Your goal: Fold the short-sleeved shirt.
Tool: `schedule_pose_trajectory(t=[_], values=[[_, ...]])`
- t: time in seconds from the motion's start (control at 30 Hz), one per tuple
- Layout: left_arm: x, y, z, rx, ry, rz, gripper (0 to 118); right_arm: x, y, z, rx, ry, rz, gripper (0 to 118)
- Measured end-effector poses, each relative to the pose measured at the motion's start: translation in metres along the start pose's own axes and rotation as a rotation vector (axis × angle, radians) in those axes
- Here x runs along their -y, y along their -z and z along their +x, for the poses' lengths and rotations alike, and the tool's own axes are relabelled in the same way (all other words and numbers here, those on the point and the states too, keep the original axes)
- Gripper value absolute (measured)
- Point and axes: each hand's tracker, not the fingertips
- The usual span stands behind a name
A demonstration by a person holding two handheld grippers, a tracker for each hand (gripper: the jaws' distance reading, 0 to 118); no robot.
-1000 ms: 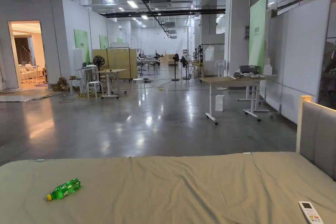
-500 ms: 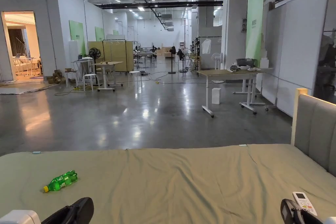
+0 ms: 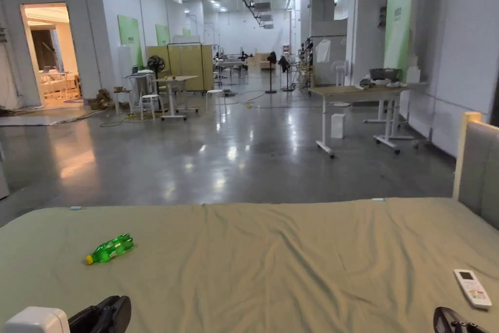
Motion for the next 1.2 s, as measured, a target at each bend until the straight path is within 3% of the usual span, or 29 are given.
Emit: schedule_pose_trajectory(t=[0.07,0.1,0.13,0.17,0.3,0.4,0.6,0.83,0.93,0.97,1.17,1.2], values=[[0.005,-0.005,-0.009,-0.038,-0.018,-0.028,31,0.009,-0.002,-0.002,-0.026,0.018,-0.009,0],[0.008,-0.008,-0.014,-0.066,-0.035,-0.042,45,0.013,-0.001,-0.003,-0.039,0.028,-0.021,0],[0.012,-0.007,-0.023,-0.092,-0.05,-0.07,66,0.017,-0.001,-0.004,-0.054,0.036,-0.033,0],[0.014,-0.007,-0.03,-0.107,-0.063,-0.096,77,0.023,0.0,-0.004,-0.066,0.048,-0.052,0],[0.028,-0.003,-0.063,-0.155,-0.098,-0.161,85,0.037,0.0,-0.005,-0.091,0.045,-0.086,0],[0.044,0.016,-0.092,-0.199,-0.139,-0.26,108,0.046,0.0,-0.002,-0.104,0.076,-0.111,0],[0.098,0.076,-0.14,-0.268,-0.138,-0.449,110,0.063,0.003,0.005,-0.074,0.068,-0.185,0],[0.177,0.163,-0.179,-0.239,-0.167,-0.703,108,0.086,0.01,0.007,-0.018,0.054,-0.313,0],[0.204,0.187,-0.193,-0.238,-0.188,-0.79,95,0.099,0.009,0.003,0.024,0.086,-0.431,0],[0.21,0.192,-0.197,-0.248,-0.205,-0.795,93,0.097,0.008,0.001,0.009,0.045,-0.384,0],[0.226,0.206,-0.19,-0.297,-0.198,-0.836,92,0.106,0.003,0.003,0.025,0.054,-0.453,0],[0.228,0.211,-0.19,-0.311,-0.185,-0.834,87,0.108,0.002,0.004,0.028,0.039,-0.463,0]])
